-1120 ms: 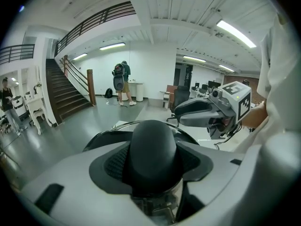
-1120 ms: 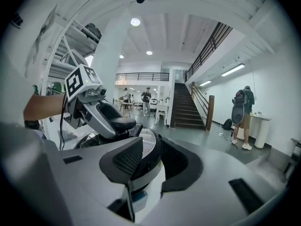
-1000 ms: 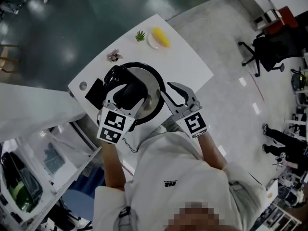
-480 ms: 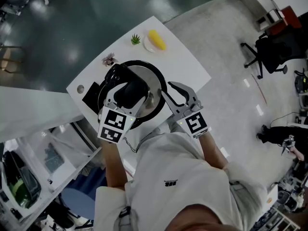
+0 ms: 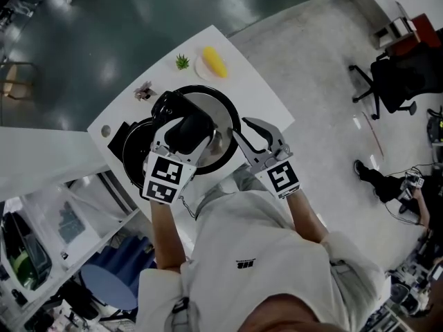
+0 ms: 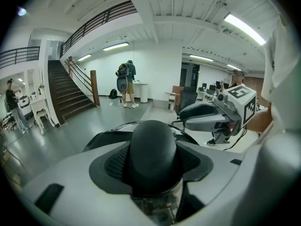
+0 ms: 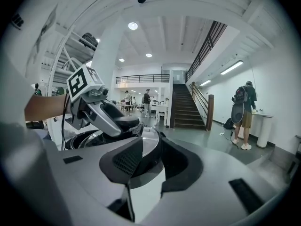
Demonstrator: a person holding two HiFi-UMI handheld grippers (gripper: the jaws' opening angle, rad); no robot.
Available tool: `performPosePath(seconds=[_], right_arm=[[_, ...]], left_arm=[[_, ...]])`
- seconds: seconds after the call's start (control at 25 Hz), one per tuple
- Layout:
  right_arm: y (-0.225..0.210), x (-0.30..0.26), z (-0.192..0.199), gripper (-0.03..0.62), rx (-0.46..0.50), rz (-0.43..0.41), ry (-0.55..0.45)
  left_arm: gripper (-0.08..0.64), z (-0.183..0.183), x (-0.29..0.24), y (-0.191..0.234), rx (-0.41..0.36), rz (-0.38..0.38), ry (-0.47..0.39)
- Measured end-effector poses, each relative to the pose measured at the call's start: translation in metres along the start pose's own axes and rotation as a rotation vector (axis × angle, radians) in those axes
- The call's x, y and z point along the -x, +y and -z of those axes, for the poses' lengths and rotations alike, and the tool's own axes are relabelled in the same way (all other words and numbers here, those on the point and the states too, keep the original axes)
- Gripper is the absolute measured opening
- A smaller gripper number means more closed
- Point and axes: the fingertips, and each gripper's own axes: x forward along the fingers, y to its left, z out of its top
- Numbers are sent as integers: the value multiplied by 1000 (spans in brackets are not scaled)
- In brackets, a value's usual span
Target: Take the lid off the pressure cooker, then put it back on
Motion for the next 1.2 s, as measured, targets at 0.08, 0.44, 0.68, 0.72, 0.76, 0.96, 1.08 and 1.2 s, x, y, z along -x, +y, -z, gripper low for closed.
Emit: performPosePath(seconds=[0.08, 0.44, 0.68, 0.72, 0.76, 0.96, 1.08, 1.2], right_arm=[[-13, 4, 5, 115, 1, -4, 5], [-59, 19, 26, 115, -34, 1, 45], [-84, 26, 43, 115, -26, 4, 47], [-87, 27, 46, 115, -26, 4, 49], [-91, 29, 49, 115, -29, 5, 54], [-102, 33, 65, 115, -52, 13, 88], [-107, 34, 79, 115, -45, 15, 97], [-110, 33, 93, 115, -47, 18, 107]], left_arm=[[287, -6, -13, -5, 9, -2, -1], [287, -25, -64, -23, 24, 4, 14], [287, -30, -96, -35, 43, 7, 26], [287, -30, -101, -37, 47, 9, 26], [287, -30, -106, -39, 53, 10, 27], [287, -23, -128, -47, 79, 1, 33], [287, -13, -141, -51, 94, -7, 43], [287, 0, -154, -55, 113, -13, 57]])
